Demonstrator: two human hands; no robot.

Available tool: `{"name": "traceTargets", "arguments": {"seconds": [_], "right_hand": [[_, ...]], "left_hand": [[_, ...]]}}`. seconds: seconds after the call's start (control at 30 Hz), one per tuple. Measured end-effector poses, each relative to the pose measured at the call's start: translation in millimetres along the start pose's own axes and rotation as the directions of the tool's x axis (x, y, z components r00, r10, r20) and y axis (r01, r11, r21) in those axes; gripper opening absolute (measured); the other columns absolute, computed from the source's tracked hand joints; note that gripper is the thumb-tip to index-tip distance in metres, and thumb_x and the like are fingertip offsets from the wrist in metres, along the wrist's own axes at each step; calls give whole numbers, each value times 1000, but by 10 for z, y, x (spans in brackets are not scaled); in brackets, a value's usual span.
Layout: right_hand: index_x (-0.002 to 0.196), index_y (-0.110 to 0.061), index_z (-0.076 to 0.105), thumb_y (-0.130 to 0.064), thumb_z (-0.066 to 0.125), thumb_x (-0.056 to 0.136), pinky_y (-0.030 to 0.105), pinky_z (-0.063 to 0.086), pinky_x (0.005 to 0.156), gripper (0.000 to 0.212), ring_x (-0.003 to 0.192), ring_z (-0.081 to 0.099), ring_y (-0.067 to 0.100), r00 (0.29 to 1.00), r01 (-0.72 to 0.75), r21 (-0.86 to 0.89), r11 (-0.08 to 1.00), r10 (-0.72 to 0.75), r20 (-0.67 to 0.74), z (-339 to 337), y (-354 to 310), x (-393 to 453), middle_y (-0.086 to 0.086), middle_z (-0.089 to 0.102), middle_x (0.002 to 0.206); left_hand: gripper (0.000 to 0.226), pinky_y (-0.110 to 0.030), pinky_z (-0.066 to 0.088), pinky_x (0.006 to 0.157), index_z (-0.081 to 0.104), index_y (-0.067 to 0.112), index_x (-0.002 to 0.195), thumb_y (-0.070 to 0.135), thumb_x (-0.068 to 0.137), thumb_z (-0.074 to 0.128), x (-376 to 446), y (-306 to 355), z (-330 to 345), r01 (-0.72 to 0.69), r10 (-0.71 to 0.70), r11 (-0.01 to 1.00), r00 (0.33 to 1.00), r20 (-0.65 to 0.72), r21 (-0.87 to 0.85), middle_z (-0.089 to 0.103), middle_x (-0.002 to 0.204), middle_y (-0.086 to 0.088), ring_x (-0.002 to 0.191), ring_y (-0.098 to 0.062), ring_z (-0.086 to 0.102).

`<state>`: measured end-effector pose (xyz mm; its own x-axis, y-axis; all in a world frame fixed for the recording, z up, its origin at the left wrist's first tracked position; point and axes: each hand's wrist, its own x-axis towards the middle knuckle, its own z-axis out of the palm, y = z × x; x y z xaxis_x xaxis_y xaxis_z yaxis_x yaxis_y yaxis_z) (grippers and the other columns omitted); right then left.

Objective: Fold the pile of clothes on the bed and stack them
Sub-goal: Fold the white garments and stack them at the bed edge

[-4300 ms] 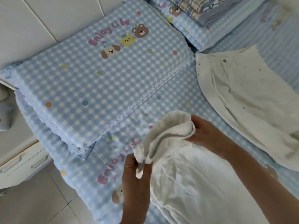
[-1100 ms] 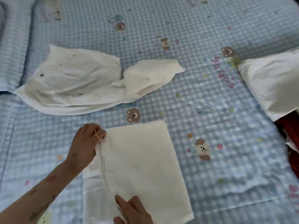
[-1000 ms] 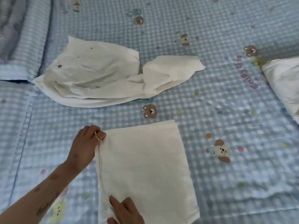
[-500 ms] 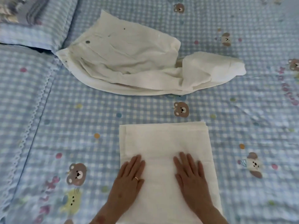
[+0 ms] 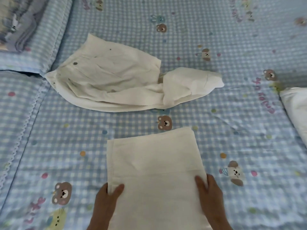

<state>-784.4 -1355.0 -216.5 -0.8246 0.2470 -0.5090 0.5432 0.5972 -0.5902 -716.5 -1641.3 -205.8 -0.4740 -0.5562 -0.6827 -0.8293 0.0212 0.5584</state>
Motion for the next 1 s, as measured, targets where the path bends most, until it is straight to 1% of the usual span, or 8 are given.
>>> {"name": "traceTargets", "arguments": {"seconds": [0.17, 0.3, 0.43, 0.5, 0.67, 0.83, 0.93, 1.0], "right_hand": [[94, -8, 56, -26, 56, 92, 35, 38, 66, 18, 83, 59, 33, 984, 137, 33, 990, -132, -122, -1063, 6, 408, 7, 63, 82], [78, -10, 51, -27, 56, 93, 36, 40, 58, 23, 68, 54, 29, 966, 177, 53, 983, -163, -201, -2177, 195, 990, 4, 58, 68], [81, -9, 55, -24, 58, 92, 35, 41, 63, 19, 67, 55, 27, 935, 220, 38, 975, -199, -293, -3243, 485, 1641, 5, 61, 68], [80, -9, 55, -25, 59, 91, 30, 35, 60, 20, 64, 53, 25, 916, 250, 12, 968, -233, -327, -3746, 612, 1977, 2, 59, 66], [83, -7, 56, -30, 56, 92, 30, 35, 66, 25, 72, 53, 25, 884, 244, -85, 966, -257, -390, -4945, 869, 2893, 4, 59, 75], [63, -15, 41, -27, 57, 92, 31, 31, 62, 35, 63, 44, 25, 868, 185, -149, 971, -232, -438, -5676, 1089, 3829, 0, 45, 58], [60, -16, 36, -28, 56, 93, 34, 30, 58, 40, 60, 44, 27, 894, 142, -175, 974, -202, -401, -5826, 1292, 4356, 0, 41, 54], [71, -9, 46, -32, 53, 94, 36, 34, 61, 33, 71, 54, 34, 932, 60, -210, 976, -130, -339, -5747, 1508, 4573, 8, 52, 64]], "left_hand": [[14, -7, 38, 57, 55, 16, 96, 16, 87, 65, -573, 668, 710, -159, 156, 981, 987, -31, -110, 61, 78, 6, 71, 1, 52], [7, -30, 46, 60, 56, 19, 96, 18, 91, 60, -981, 1274, 1693, -156, 176, 963, 982, 73, -221, 65, 86, -2, 75, -18, 62], [5, -34, 49, 64, 59, 18, 93, 17, 89, 62, -1303, 1785, 2791, -193, 225, 953, 967, 121, -236, 67, 89, -6, 77, -21, 63], [14, -42, 53, 77, 60, 11, 102, 18, 89, 62, -1430, 2047, 3323, -189, 237, 949, 956, 175, -252, 68, 96, -13, 86, -29, 64], [22, -52, 52, 84, 58, 3, 108, 16, 91, 60, -1720, 2888, 4632, -238, 323, 917, 913, 248, -320, 67, 101, -20, 92, -37, 64], [18, -34, 56, 63, 59, 6, 104, 19, 91, 59, -1720, 3464, 5623, -295, 395, 890, 880, 264, -347, 69, 91, -9, 77, -21, 66], [24, -45, 55, 81, 58, 7, 109, 23, 92, 58, -1616, 3524, 6105, -246, 362, 905, 873, 325, -347, 68, 102, -12, 89, -28, 66], [31, -42, 51, 88, 53, 6, 118, 25, 94, 55, -1544, 3384, 6339, -236, 321, 936, 877, 358, -262, 65, 112, -10, 98, -27, 63]]}}
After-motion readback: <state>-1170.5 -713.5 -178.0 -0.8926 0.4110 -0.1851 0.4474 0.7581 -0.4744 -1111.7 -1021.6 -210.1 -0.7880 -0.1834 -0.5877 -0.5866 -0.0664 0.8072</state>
